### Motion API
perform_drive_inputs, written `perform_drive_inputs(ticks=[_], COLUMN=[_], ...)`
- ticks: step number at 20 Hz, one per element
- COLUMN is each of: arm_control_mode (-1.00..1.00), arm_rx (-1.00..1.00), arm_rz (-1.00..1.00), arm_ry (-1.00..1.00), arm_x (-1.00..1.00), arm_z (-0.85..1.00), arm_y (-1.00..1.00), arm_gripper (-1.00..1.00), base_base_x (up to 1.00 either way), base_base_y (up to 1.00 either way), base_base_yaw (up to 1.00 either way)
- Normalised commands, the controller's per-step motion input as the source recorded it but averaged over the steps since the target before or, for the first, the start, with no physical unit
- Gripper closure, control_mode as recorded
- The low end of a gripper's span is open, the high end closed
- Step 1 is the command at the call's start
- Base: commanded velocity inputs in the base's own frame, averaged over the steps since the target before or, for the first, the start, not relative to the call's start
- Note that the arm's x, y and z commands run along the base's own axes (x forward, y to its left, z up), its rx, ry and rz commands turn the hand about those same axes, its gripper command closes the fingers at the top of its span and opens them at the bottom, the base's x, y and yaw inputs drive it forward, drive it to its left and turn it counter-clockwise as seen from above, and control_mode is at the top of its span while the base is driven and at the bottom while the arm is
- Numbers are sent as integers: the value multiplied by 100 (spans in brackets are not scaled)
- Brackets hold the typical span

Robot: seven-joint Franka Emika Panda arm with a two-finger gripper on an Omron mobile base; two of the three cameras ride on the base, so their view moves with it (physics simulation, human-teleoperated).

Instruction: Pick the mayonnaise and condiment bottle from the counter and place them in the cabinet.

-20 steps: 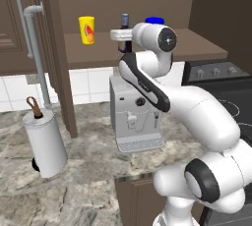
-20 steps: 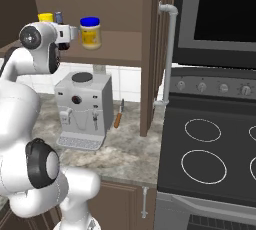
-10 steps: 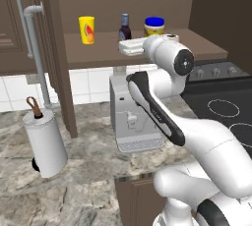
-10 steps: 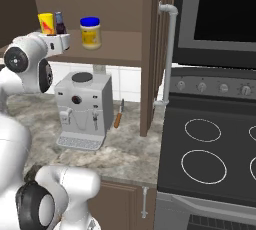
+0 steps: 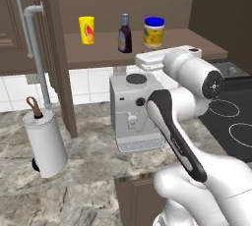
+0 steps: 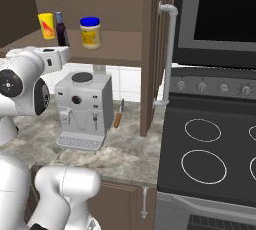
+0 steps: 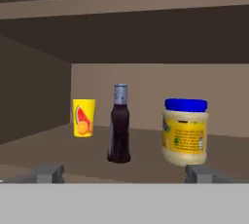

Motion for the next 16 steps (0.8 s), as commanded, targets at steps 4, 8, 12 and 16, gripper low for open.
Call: perform_drive_inputs(ticks=[4,8,12,16], arm_control_mode=[-100,-100,-100,-100], arm_rx=[0,-1,-3,-5], arm_rz=[0,0,0,0], arm_ry=[7,14,25,32], arm_x=[-72,-65,-46,-27], arm_z=[-19,-46,-83,-98], arm_y=[-21,-10,0,0], arm_gripper=[-100,-100,-100,-100], base_base_x=[0,0,0,0], base_base_y=[0,0,0,0], base_base_yaw=[0,0,0,0])
